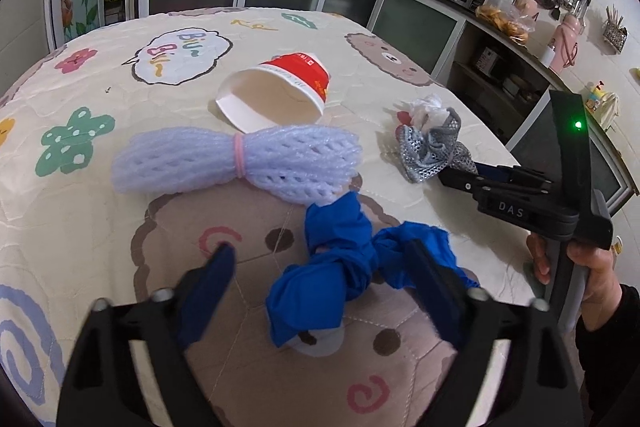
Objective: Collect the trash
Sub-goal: 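Grasp the silver mesh net with the right tool while the left tool grasps the blue glove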
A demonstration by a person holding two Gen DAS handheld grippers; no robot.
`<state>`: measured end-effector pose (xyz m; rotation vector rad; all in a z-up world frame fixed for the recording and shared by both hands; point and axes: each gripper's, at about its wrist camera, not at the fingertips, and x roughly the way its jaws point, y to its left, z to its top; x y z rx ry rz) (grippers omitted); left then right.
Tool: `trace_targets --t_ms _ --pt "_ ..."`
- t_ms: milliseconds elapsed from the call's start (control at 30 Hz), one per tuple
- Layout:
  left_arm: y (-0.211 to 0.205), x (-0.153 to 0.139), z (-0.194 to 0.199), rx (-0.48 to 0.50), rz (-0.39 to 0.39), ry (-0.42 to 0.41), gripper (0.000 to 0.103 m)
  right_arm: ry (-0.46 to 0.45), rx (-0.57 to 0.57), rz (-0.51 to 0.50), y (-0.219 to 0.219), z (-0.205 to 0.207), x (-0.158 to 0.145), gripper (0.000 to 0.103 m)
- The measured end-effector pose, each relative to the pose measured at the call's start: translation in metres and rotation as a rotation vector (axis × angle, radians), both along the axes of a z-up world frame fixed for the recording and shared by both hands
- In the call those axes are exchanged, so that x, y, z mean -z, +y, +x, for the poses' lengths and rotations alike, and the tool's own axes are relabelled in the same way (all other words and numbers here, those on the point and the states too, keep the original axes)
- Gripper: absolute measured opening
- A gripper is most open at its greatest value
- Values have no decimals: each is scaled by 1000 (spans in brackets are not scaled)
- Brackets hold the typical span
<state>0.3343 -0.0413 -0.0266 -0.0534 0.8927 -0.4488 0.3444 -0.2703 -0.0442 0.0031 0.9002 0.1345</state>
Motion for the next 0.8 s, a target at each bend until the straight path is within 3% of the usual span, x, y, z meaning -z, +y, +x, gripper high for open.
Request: trace_targets --t_ms 133,200,600,800 --pt "-1 3 1 22 -18 20 36 4 -3 15 -1 -4 -2 25" --pt "0 2 0 39 -41 26 25 6 -14 33 0 -8 -3 24" --pt "44 -14 -27 35 -157 43 20 -32 -47 122 2 -41 -27 23" --pt "71 -20 -46 0 -143 26 20 -42 -57 137 4 -53 -31 23"
